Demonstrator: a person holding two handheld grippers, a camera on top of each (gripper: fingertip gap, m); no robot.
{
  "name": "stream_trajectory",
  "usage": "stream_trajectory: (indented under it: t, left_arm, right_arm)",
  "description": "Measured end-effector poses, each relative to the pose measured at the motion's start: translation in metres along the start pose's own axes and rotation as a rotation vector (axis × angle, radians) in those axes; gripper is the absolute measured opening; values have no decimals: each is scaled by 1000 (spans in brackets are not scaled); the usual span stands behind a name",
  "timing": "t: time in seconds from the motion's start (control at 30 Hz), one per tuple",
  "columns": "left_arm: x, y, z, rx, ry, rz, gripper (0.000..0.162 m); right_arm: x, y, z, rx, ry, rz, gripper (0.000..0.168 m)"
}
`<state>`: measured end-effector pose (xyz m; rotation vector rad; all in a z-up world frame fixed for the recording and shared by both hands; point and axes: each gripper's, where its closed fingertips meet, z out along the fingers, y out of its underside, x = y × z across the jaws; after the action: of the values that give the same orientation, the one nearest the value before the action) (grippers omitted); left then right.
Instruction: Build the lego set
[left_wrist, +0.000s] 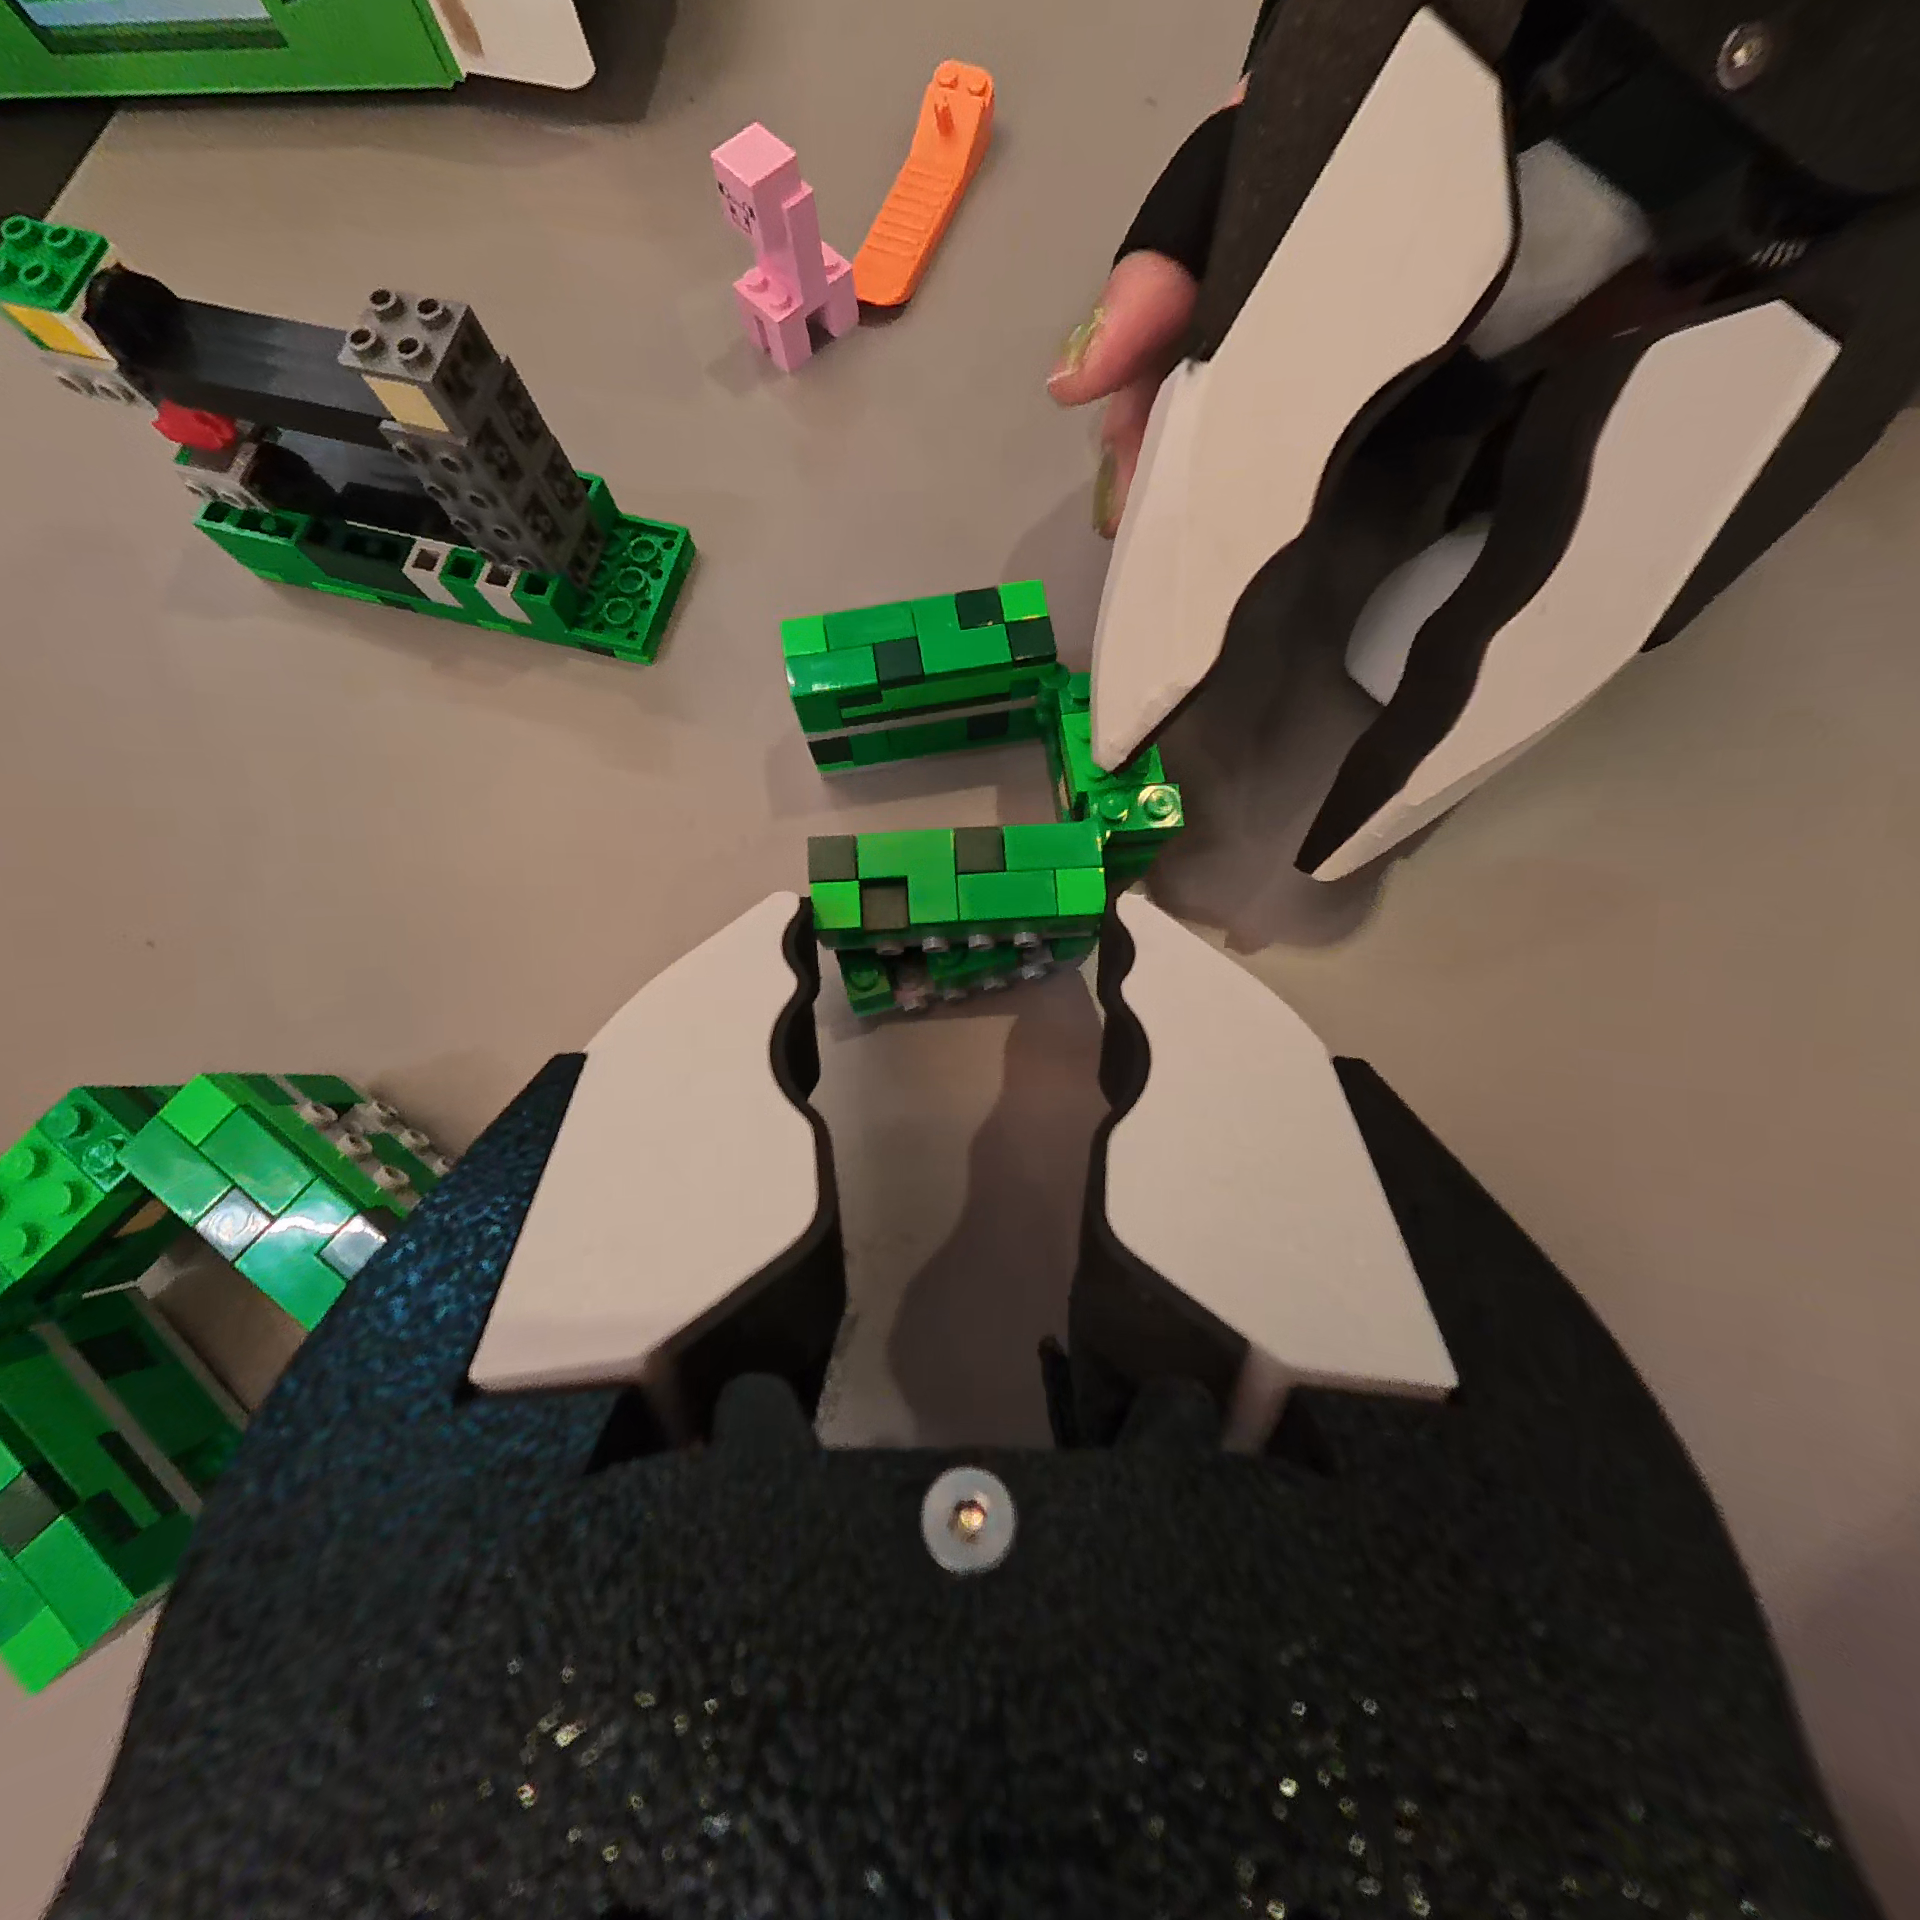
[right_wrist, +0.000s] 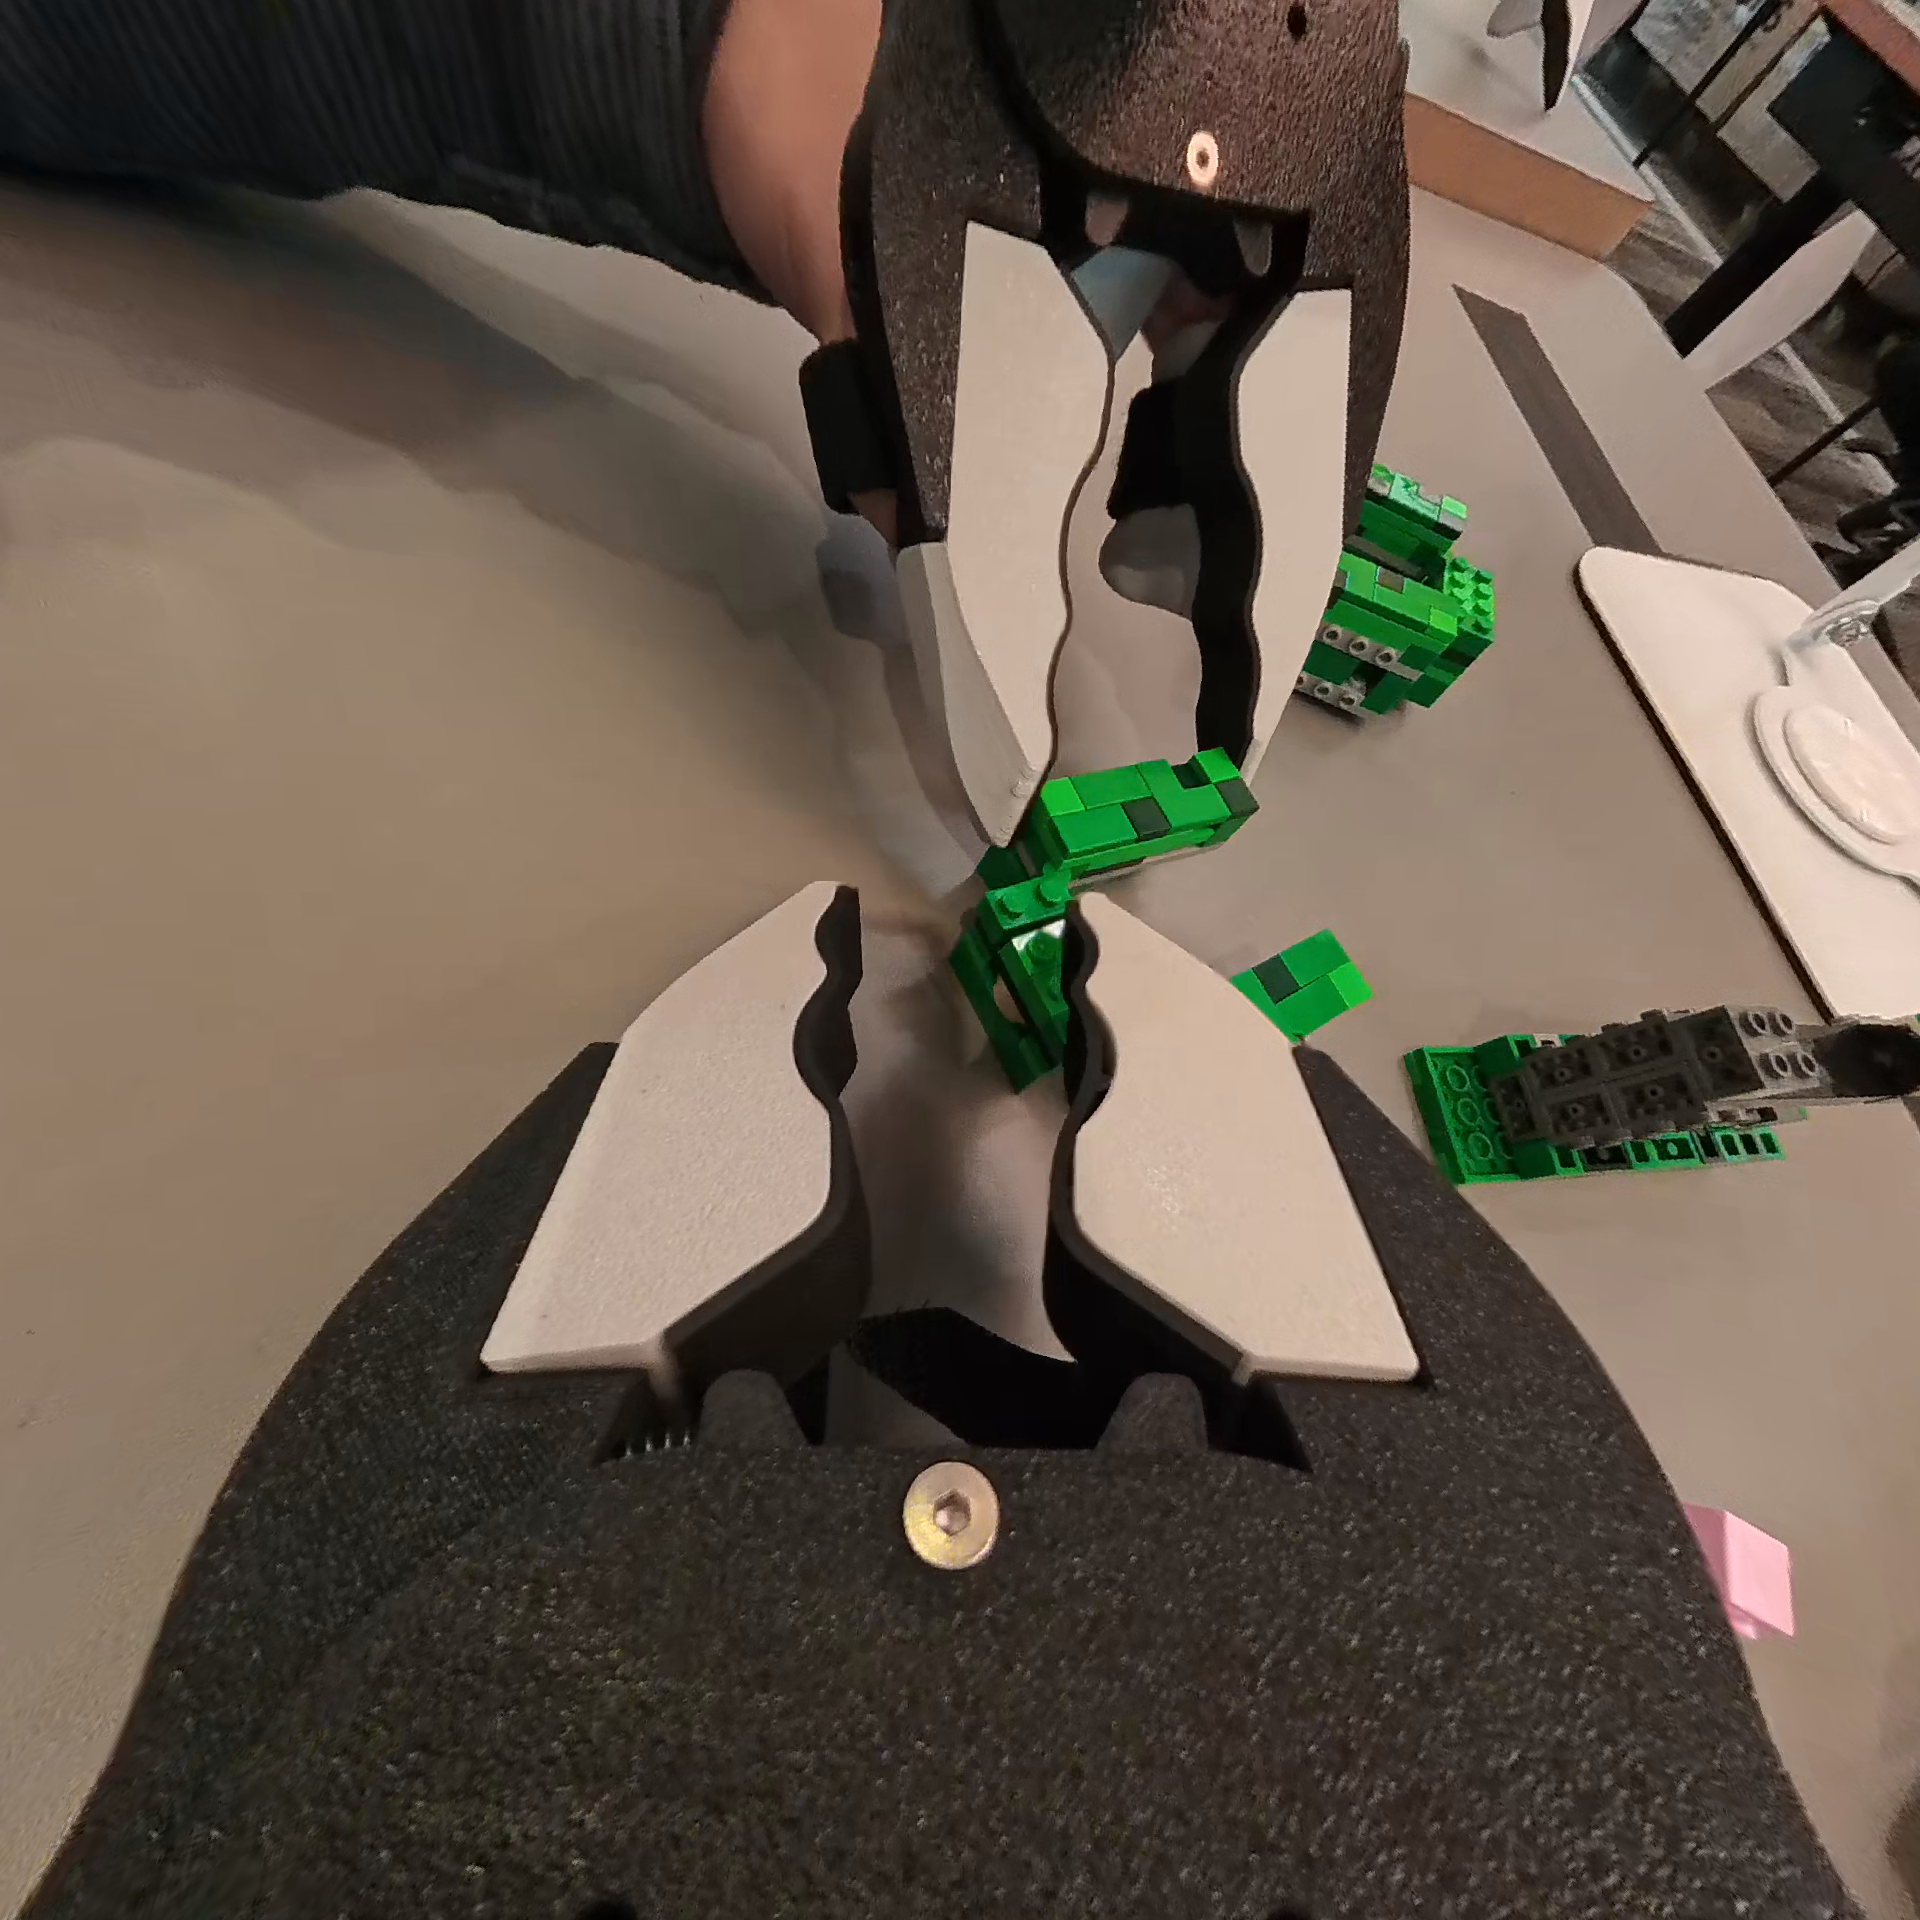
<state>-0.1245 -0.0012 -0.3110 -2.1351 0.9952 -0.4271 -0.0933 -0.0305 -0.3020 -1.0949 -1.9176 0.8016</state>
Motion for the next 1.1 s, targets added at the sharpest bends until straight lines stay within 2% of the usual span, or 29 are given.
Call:
stream_trajectory:
  t: [0.67, 1.1]
  left_arm:
    - [-2, 1, -1, -42, -49, -22, 51]
    - [-1, 2, -1, -58, -76, -25, 52]
  right_arm:
    - [-5, -3, 3, 9, -52, 19, 36]
    - [-3, -3, 4, 5, -55, 39, 29]
